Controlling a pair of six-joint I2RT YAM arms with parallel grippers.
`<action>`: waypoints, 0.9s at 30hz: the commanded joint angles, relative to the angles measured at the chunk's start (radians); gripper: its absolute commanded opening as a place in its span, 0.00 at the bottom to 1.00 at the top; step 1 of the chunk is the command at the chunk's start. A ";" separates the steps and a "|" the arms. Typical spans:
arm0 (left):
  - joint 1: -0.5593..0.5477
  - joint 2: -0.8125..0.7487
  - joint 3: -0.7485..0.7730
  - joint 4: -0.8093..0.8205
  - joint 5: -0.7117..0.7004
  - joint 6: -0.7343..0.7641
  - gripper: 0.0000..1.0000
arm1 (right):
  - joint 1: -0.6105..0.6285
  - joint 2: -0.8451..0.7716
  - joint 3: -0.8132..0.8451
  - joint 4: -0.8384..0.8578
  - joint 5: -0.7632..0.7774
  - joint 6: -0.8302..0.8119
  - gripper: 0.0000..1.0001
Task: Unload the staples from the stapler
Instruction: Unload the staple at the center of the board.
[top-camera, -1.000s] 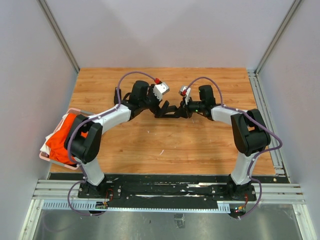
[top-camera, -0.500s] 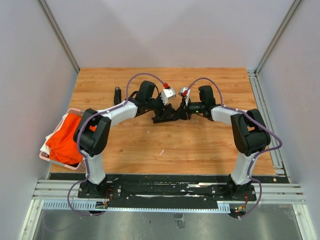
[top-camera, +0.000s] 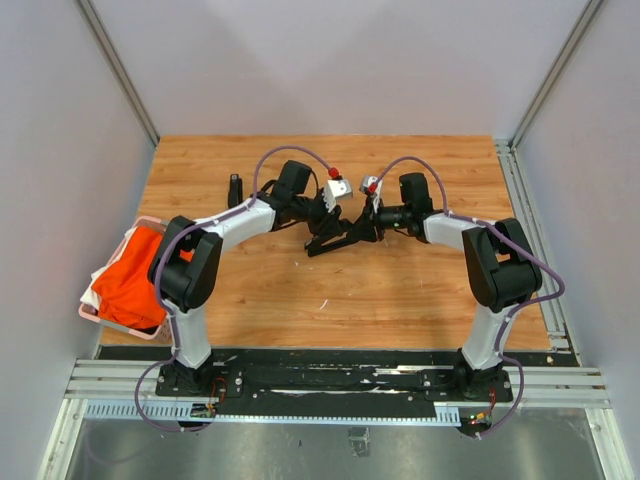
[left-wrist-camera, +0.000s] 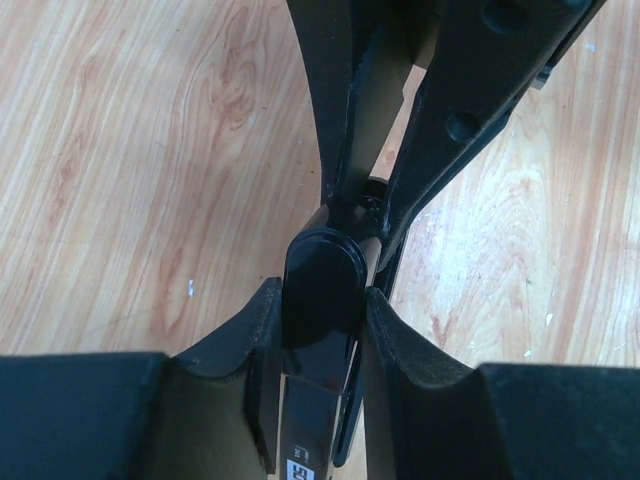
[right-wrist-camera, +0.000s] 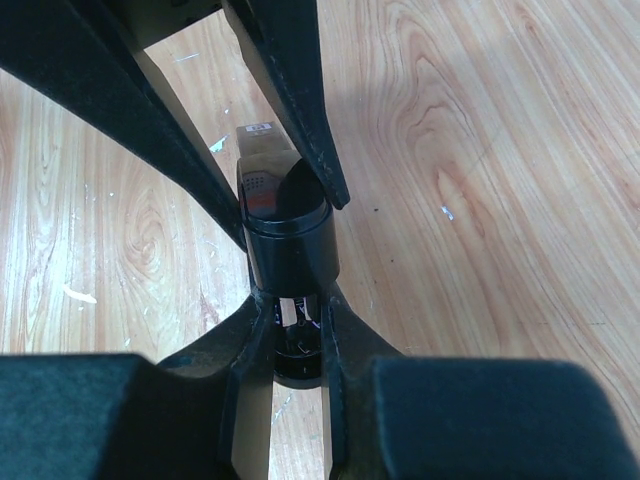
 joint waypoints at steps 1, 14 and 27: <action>0.001 -0.045 -0.042 0.117 0.015 -0.141 0.00 | 0.010 -0.008 0.006 0.006 0.068 -0.045 0.00; 0.045 -0.143 -0.163 0.330 0.056 -0.298 0.00 | -0.021 0.058 0.034 -0.010 0.118 -0.002 0.00; 0.056 -0.161 -0.213 0.399 0.049 -0.328 0.00 | -0.027 0.093 0.107 -0.051 0.107 0.106 0.01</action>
